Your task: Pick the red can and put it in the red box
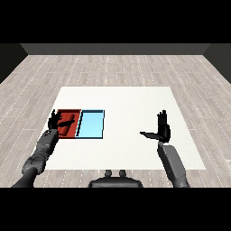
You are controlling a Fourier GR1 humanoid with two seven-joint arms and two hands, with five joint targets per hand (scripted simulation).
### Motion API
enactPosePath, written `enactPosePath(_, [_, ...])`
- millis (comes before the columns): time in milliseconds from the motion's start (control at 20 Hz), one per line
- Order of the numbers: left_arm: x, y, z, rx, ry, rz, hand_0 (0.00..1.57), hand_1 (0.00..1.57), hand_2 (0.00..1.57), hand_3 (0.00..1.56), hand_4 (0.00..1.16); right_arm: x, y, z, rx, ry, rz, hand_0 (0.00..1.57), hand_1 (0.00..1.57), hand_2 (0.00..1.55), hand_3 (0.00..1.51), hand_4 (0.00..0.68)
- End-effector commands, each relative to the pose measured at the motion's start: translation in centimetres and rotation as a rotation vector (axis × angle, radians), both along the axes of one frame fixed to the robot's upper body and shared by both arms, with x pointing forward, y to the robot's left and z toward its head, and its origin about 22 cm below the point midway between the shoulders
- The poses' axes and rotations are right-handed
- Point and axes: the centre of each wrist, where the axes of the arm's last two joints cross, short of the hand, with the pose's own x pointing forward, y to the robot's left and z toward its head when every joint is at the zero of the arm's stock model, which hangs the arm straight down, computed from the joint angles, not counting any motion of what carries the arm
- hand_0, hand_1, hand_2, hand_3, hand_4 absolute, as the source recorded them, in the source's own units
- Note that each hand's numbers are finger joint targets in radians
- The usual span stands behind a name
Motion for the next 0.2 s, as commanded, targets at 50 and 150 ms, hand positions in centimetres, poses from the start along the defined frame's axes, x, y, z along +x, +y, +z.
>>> enactPosePath(50, [0.3,-1.7,0.0,-0.087,-0.238,-0.178,1.11,1.11,1.17,0.00,0.00,-0.5,0.7,-0.3,0.007,-0.024,0.041,0.00,0.00,0.00,0.00,0.000])
enactPosePath(150, [-0.1,-2.7,-0.5,-0.148,-0.335,-0.236,0.00,0.00,0.00,0.00,0.00,-1.3,0.2,-0.4,-0.009,-0.024,0.065,0.00,0.00,0.00,0.00,0.000])
